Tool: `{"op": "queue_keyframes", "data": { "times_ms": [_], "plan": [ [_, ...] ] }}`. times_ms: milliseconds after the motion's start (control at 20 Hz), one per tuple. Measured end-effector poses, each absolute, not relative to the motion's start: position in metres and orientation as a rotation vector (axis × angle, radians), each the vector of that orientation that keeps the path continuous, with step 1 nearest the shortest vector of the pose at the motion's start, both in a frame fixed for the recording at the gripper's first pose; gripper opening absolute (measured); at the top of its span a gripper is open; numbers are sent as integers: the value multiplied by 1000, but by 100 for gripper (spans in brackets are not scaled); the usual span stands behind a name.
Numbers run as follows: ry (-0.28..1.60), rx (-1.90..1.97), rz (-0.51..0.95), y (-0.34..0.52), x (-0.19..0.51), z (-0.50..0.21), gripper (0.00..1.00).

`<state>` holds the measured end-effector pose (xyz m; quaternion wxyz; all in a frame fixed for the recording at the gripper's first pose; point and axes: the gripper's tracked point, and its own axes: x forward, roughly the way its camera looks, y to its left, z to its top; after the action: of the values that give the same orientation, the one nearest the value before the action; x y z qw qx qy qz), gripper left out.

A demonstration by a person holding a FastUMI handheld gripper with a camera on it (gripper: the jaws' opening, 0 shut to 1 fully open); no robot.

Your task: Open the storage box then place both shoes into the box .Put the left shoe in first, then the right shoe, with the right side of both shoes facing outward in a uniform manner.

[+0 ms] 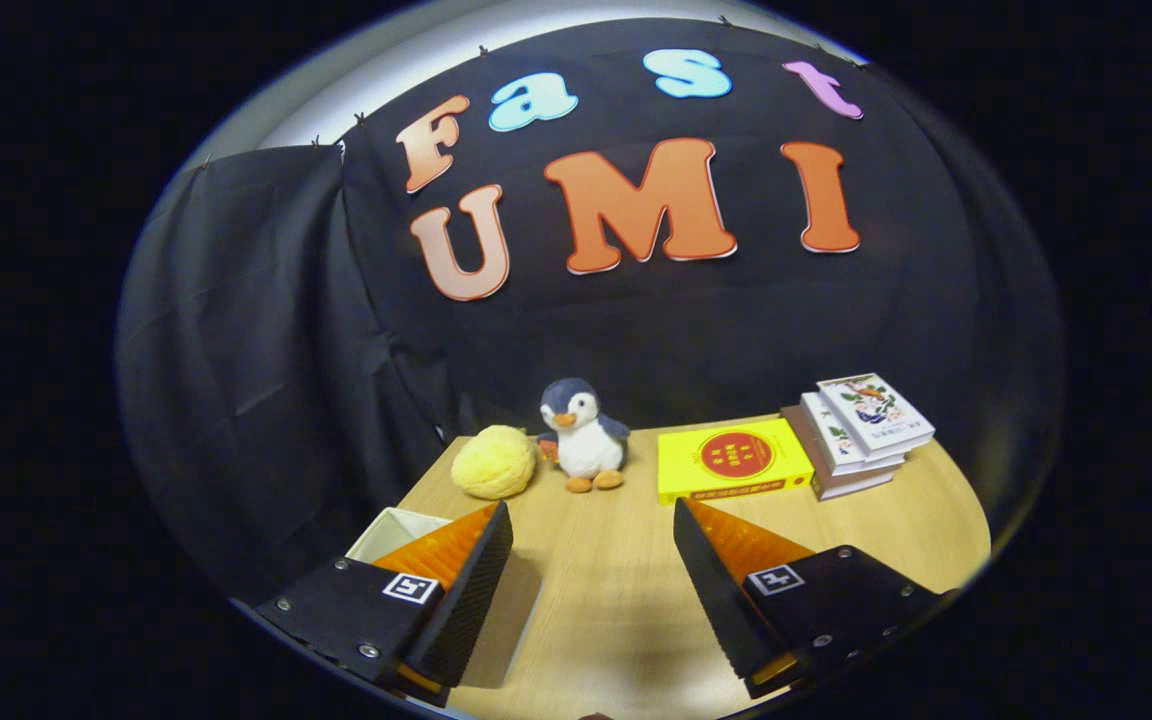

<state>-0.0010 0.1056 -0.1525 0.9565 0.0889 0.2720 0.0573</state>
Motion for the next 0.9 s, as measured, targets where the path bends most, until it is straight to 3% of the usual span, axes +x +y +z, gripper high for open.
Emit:
{"op": "queue_keyframes", "data": {
  "times_ms": [400,900],
  "plan": [
    [345,114,38,31,2,-122,98],
    [116,87,47,10,-10,-86,98]
  ]
}}
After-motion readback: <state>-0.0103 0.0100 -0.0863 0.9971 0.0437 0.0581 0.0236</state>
